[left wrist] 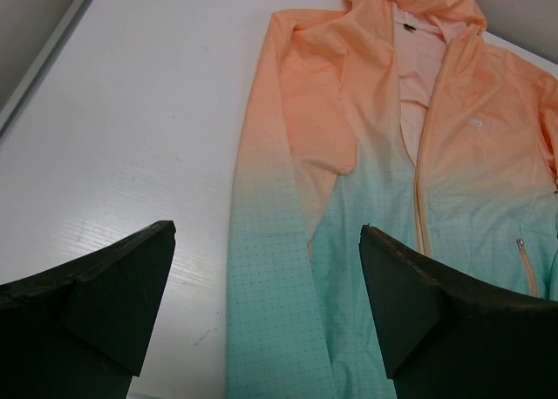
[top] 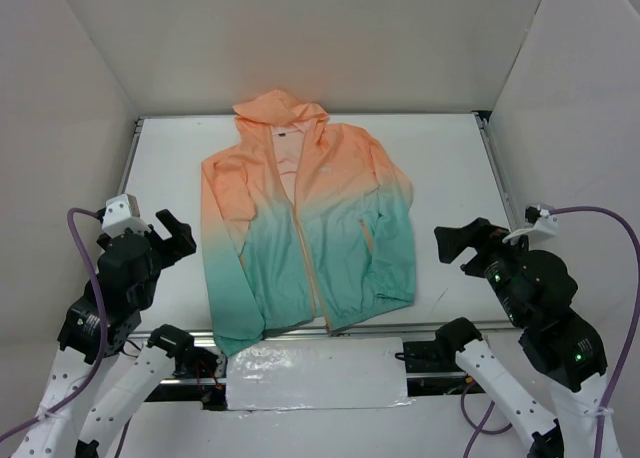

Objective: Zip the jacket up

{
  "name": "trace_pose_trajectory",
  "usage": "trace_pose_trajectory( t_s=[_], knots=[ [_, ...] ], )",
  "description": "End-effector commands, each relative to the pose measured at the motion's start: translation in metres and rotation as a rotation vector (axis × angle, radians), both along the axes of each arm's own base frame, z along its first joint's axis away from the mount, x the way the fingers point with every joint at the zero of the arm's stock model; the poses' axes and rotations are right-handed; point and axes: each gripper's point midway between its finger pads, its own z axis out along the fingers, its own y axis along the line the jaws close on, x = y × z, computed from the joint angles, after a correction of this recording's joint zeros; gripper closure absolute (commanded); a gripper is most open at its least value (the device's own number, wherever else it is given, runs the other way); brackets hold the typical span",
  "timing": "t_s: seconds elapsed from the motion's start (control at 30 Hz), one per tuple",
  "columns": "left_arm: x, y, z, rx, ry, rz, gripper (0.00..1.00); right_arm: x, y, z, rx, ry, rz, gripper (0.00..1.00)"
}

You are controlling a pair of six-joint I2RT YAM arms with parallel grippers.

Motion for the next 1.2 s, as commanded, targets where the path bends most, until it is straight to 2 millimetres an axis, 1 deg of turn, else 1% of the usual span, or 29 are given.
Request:
trace_pose_trajectory(
  t_s=[0.0,0.07,0.1,0.23,0.3,0.33,0.37,0.4,0.43,0.47,0.5,0.53,0.57,0.6,0.63,0.67,0.7,0.73,0.77,0.8,0.83,0.87,0.9,0.93,0.97,1.03,1.1,1.17],
  knots=[
    [0.002,0.001,0.015,-0.029,-0.049,0.016,0.01,0.002,-0.006,0.003,-0.005,0.001,-0.040,0.00],
    [0.003,0.000,0.015,-0.028,-0.046,0.014,0.01,0.001,-0.006,0.004,-0.002,-0.015,-0.035,0.00],
    [0.002,0.000,0.016,-0.027,-0.045,0.012,0.01,0.000,-0.005,0.009,0.006,-0.039,-0.023,0.00],
    [0.003,-0.003,0.018,-0.035,-0.040,-0.001,0.01,-0.005,-0.005,0.015,0.016,-0.080,-0.006,0.00],
    [0.007,-0.010,0.023,-0.050,-0.043,-0.030,0.01,-0.005,-0.003,0.014,0.016,-0.082,0.001,0.00],
    [0.009,-0.015,0.023,-0.059,-0.032,-0.048,0.01,-0.004,-0.001,0.012,0.018,-0.074,0.010,0.00],
    [0.011,-0.021,0.026,-0.104,-0.024,-0.053,0.02,-0.002,0.001,0.010,0.016,-0.060,0.014,0.00],
    [0.017,-0.027,0.018,-0.118,0.020,-0.059,0.04,-0.001,0.003,0.006,0.018,-0.046,0.017,0.00],
    [0.021,-0.036,0.015,-0.145,0.031,-0.083,0.05,0.001,0.004,0.003,0.017,-0.033,0.021,0.00],
    [0.025,-0.056,0.007,-0.201,0.063,-0.157,0.04,0.005,0.007,-0.005,0.013,-0.009,0.022,0.00],
    [0.035,-0.074,0.001,-0.230,0.085,-0.211,0.01,0.009,0.008,-0.006,0.019,-0.004,0.017,0.00],
    [0.038,-0.089,-0.009,-0.276,0.116,-0.236,0.01,0.012,0.009,-0.010,0.020,0.011,0.012,0.00],
    [0.035,-0.115,-0.015,-0.277,0.138,-0.304,0.01,0.018,0.011,-0.017,0.011,0.041,0.006,0.00],
    [0.038,-0.134,-0.028,-0.253,0.181,-0.320,0.01,0.020,0.013,-0.019,0.007,0.057,0.010,0.00],
    [0.036,-0.151,-0.029,-0.273,0.188,-0.313,0.01,0.022,0.014,-0.019,0.002,0.068,0.010,0.00],
    [0.018,-0.185,-0.034,-0.240,0.215,-0.402,0.01,0.026,0.016,-0.026,-0.015,0.103,0.011,0.00],
    [0.014,-0.196,-0.047,-0.174,0.268,-0.349,0.01,0.028,0.017,-0.028,-0.028,0.124,0.015,0.00],
    [0.018,-0.192,-0.055,-0.141,0.296,-0.297,0.01,0.028,0.017,-0.026,-0.027,0.121,0.015,0.00],
    [0.013,-0.199,-0.065,-0.113,0.330,-0.292,0.01,0.029,0.019,-0.027,-0.027,0.126,0.021,0.00],
    [0.013,-0.202,-0.081,-0.070,0.371,-0.263,0.01,0.029,0.020,-0.027,-0.028,0.125,0.029,0.00],
    [0.009,-0.204,-0.091,-0.082,0.399,-0.238,0.01,0.028,0.020,-0.026,-0.026,0.120,0.032,0.00],
    [0.003,-0.211,-0.106,-0.065,0.436,-0.241,0.01,0.028,0.021,-0.026,-0.023,0.113,0.039,0.00],
    [-0.003,-0.218,-0.113,-0.069,0.459,-0.256,0.00,0.029,0.022,-0.027,-0.023,0.114,0.044,0.00],
    [-0.014,-0.228,-0.122,-0.076,0.478,-0.272,0.01,0.029,0.023,-0.032,-0.028,0.121,0.049,0.00],
    [-0.019,-0.232,-0.133,-0.060,0.501,-0.269,0.01,0.030,0.025,-0.033,-0.028,0.124,0.056,0.00],
    [-0.028,-0.239,-0.144,-0.055,0.530,-0.273,0.01,0.030,0.028,-0.036,-0.033,0.134,0.071,0.00],
    [-0.031,-0.244,-0.155,-0.042,0.561,-0.277,0.04,0.030,0.031,-0.035,-0.026,0.130,0.090,0.00],
    [-0.032,-0.252,-0.160,-0.046,0.576,-0.302,0.07,0.029,0.032,-0.035,-0.025,0.128,0.097,0.00]
  ],
)
